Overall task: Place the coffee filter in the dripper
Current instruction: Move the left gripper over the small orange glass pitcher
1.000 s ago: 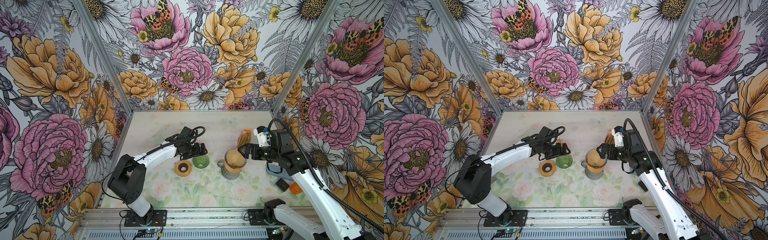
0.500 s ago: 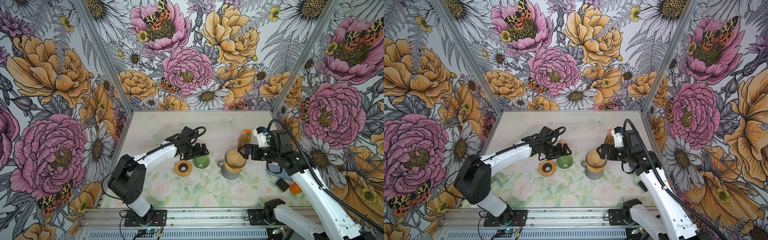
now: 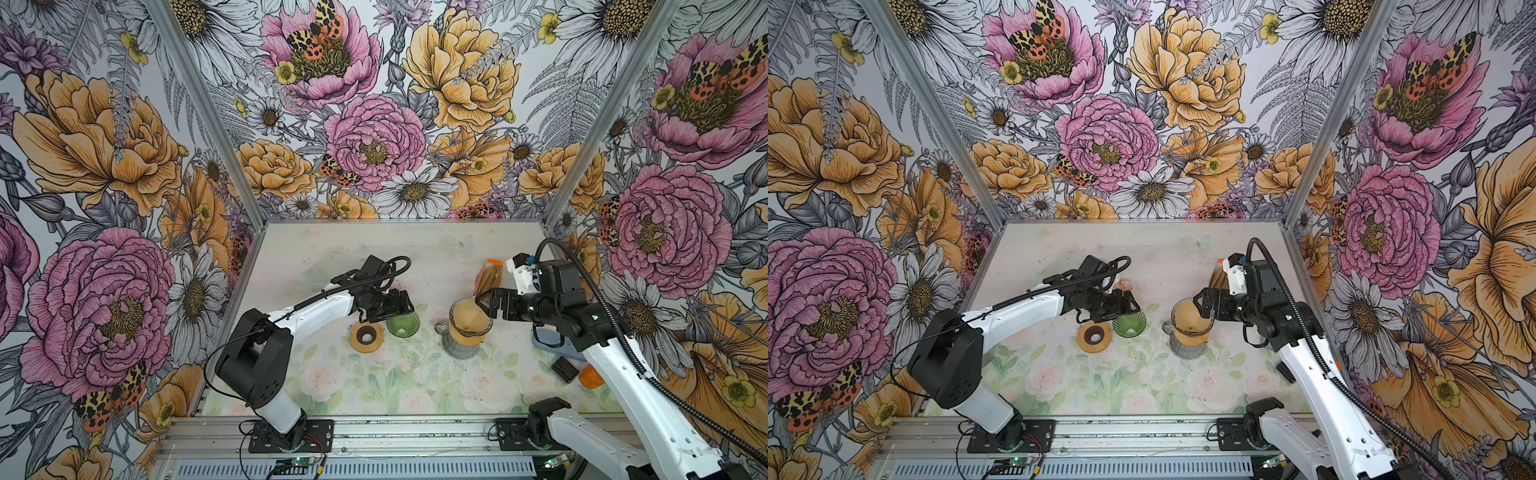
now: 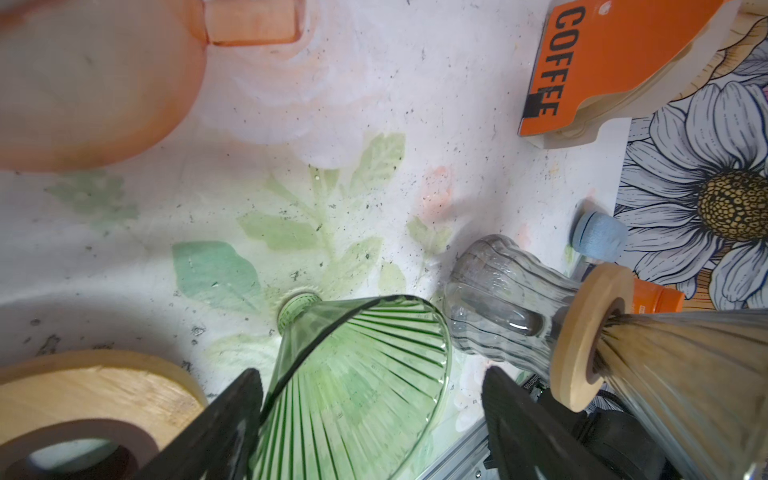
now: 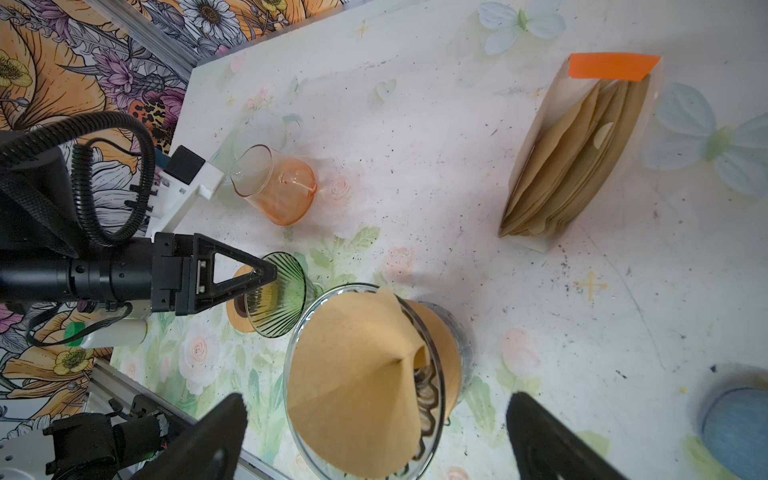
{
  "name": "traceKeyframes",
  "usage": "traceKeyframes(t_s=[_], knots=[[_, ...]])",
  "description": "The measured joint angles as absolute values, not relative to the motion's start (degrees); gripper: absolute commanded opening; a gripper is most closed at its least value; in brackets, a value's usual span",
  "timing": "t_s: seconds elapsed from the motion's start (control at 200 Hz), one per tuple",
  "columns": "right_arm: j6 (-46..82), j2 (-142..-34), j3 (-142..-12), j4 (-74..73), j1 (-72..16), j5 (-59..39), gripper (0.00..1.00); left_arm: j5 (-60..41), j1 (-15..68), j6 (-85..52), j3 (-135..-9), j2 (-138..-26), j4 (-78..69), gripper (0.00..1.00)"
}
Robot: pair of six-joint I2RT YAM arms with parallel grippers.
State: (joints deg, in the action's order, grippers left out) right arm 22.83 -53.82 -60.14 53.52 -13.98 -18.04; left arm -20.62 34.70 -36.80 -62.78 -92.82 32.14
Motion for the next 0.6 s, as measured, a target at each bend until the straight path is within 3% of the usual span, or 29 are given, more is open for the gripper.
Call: traceKeyframes(t_s=[0.285,0.6], knots=[[22.83,-54.68,-60.14,53.52,-13.98,-18.04,0.99,-20.62,34.59,-37.17,-61.14,-92.79,32.38,0.81],[22.83,-54.89,-60.14,53.54,-13.98,-18.02,0.99,-20.38,31.97,-37.19,-61.1,-91.42,32.49,0.87]])
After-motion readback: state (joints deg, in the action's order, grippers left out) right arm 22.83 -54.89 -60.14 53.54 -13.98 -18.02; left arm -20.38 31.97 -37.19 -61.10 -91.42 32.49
